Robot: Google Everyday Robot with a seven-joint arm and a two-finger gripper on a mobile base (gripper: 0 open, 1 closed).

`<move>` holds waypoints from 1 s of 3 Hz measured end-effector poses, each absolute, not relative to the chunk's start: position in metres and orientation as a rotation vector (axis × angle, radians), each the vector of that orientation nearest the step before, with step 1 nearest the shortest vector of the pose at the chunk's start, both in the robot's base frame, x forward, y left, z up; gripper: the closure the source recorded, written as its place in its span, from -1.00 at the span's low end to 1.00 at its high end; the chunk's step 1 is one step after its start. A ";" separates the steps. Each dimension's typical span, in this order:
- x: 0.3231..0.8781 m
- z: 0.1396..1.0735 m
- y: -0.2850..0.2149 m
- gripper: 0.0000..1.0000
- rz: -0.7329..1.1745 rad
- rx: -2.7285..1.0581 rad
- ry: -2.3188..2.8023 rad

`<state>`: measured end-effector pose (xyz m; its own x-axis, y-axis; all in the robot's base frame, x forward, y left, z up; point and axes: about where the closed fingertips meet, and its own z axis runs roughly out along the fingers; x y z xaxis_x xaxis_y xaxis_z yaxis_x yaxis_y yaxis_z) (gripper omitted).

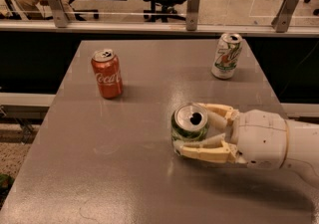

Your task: Place green can upright

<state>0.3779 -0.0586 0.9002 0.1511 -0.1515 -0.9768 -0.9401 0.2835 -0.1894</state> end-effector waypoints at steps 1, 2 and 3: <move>0.382 0.894 -0.059 0.63 0.847 -1.136 1.366; 0.386 0.886 -0.058 0.17 0.896 -1.124 1.408; 0.389 0.879 -0.057 -0.31 0.935 -1.113 1.419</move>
Offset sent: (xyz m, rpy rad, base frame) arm 0.0146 -0.0040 -0.0288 0.0069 0.2181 0.0179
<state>0.3891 -0.0566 0.8788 -0.0107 -0.1410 -0.9899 -0.9651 0.2604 -0.0267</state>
